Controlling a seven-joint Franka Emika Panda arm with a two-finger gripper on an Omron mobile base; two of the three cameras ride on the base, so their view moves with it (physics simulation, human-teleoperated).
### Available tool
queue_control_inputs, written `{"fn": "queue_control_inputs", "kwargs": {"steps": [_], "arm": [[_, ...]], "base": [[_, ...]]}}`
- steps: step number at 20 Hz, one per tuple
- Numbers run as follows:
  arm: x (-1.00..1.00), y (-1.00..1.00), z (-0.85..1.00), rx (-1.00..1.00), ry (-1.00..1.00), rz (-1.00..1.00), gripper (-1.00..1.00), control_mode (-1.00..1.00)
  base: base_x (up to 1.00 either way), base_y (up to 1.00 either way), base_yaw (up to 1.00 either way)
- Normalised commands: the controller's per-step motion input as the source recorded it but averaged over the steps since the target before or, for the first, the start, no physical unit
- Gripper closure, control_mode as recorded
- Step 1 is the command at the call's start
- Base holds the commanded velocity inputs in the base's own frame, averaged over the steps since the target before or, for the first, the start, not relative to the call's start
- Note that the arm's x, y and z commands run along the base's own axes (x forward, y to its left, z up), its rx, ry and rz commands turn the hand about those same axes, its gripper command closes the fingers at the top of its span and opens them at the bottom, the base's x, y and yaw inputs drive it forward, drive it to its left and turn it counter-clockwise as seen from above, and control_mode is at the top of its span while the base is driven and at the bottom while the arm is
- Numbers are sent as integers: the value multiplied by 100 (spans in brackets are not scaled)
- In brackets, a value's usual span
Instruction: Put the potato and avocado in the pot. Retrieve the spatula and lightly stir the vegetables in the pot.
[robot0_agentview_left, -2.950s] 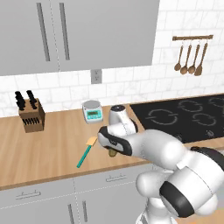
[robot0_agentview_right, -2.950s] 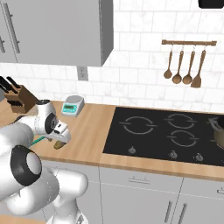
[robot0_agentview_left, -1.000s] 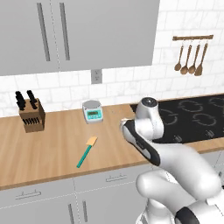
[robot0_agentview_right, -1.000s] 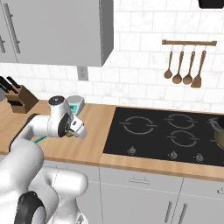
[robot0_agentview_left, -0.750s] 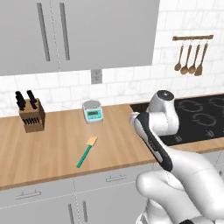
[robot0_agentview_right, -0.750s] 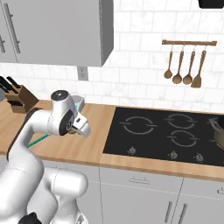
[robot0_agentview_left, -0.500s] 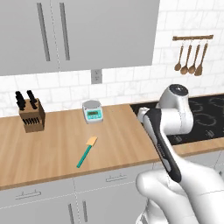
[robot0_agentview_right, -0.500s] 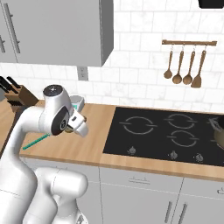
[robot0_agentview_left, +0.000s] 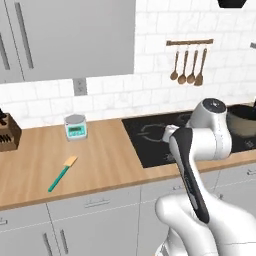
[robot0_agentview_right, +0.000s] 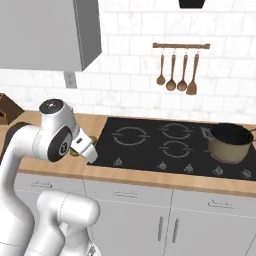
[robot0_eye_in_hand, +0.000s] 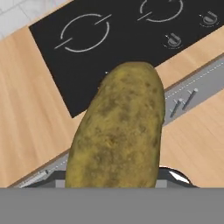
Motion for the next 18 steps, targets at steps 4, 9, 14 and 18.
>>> {"fn": "queue_control_inputs", "kwargs": {"steps": [4, 9, 14, 18], "arm": [[0, 0, 0, 0, 0, 0, 100, 100], [0, 0, 0, 0, 0, 0, 100, 100], [0, 0, 0, 0, 0, 0, 100, 100], [0, 0, 0, 0, 0, 0, 100, 100]], "base": [[21, -100, -1], [31, -100, 5], [42, -100, 21], [68, -93, 31]]}}
